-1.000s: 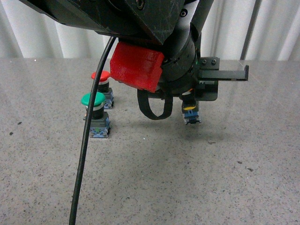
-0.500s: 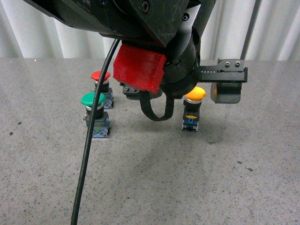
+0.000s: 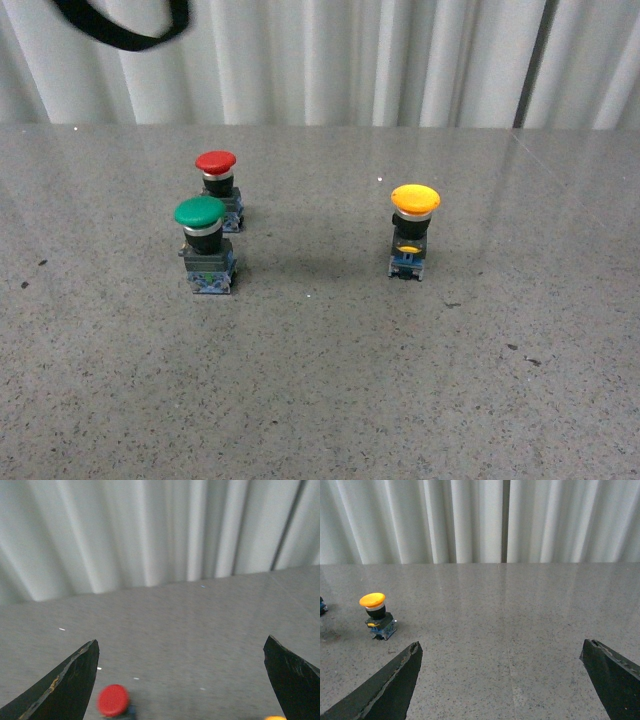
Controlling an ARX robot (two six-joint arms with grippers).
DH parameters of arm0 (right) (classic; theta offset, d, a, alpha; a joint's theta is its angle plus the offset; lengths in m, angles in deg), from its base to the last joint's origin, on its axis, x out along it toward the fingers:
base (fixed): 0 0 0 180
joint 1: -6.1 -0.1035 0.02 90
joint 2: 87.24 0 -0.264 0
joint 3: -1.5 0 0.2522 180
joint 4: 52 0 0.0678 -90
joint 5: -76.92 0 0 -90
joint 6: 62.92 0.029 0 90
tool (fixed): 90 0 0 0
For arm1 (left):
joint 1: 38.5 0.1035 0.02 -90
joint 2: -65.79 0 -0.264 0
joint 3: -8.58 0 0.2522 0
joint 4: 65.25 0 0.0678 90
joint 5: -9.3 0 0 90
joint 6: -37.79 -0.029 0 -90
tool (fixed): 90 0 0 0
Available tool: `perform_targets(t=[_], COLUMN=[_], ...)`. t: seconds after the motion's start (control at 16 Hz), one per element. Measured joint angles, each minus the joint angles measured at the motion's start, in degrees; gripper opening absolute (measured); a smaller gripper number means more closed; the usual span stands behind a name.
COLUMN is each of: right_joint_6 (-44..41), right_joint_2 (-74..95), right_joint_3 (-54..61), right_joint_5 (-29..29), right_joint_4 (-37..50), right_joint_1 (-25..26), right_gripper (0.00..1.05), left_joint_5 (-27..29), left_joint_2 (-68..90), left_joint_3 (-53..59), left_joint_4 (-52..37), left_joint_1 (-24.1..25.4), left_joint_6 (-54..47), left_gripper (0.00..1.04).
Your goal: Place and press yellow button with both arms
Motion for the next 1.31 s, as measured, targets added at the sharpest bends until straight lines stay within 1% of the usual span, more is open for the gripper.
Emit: perform_targets(t=[0.12,0.19,0.25,0.31,0.38,0.44,0.5,0.56,0.69,0.75,0.81,0.88,0.94,1.25,1.31], right_joint_6=[0.0,0.0,0.0,0.0,0.0,0.0,0.0,0.0,0.0,0.0,0.0,0.0,0.0,0.0,0.0], right_joint_2=[0.0,0.0,0.0,0.0,0.0,0.0,0.0,0.0,0.0,0.0,0.0,0.0,0.0,0.0,0.0], right_joint_3=[0.0,0.0,0.0,0.0,0.0,0.0,0.0,0.0,0.0,0.0,0.0,0.0,0.0,0.0,0.0], right_joint_5=[0.0,0.0,0.0,0.0,0.0,0.0,0.0,0.0,0.0,0.0,0.0,0.0,0.0,0.0,0.0], right_joint_4=[0.0,0.0,0.0,0.0,0.0,0.0,0.0,0.0,0.0,0.0,0.0,0.0,0.0,0.0,0.0], right_joint_1=[0.0,0.0,0.0,0.0,0.0,0.0,0.0,0.0,0.0,0.0,0.0,0.0,0.0,0.0,0.0], right_gripper=[0.98,0.98,0.98,0.98,0.98,0.98,0.98,0.98,0.98,0.98,0.98,0.98,0.98,0.98,0.98], left_joint_5=[2.1,1.5,1.1,0.9,0.5,-0.2,-2.0,-4.7,-9.0,-11.2,-12.4,-12.8,-14.7,-18.4,-22.2], left_joint_2=[-9.4,-16.0,-22.1,-27.4,-33.1,-38.5,-42.4,-45.5,-49.2,-52.1,-53.7,-54.3,-56.7,-62.1,-63.5], left_joint_3=[9.3,14.4,18.4,21.9,25.9,31.7,36.0,40.3,45.5,48.0,49.2,49.7,51.8,55.1,55.8], left_joint_4=[-3.7,-2.7,-1.0,0.6,1.9,-2.7,-4.0,-4.3,-4.4,-4.6,-4.6,-4.6,-4.0,-1.9,-1.1], left_joint_1=[0.8,1.2,1.6,2.6,4.8,8.0,10.7,13.4,17.1,19.5,20.7,21.1,23.1,26.4,29.6], left_joint_6=[-9.1,-14.5,-17.5,-19.1,-19.5,-14.4,-8.6,-3.6,-0.7,-0.2,0.2,0.2,0.7,0.7,0.7], left_gripper=[0.98,0.98,0.98,0.98,0.98,0.86,0.74,0.6,0.36,0.2,0.11,0.07,0.02,0.02,0.02])
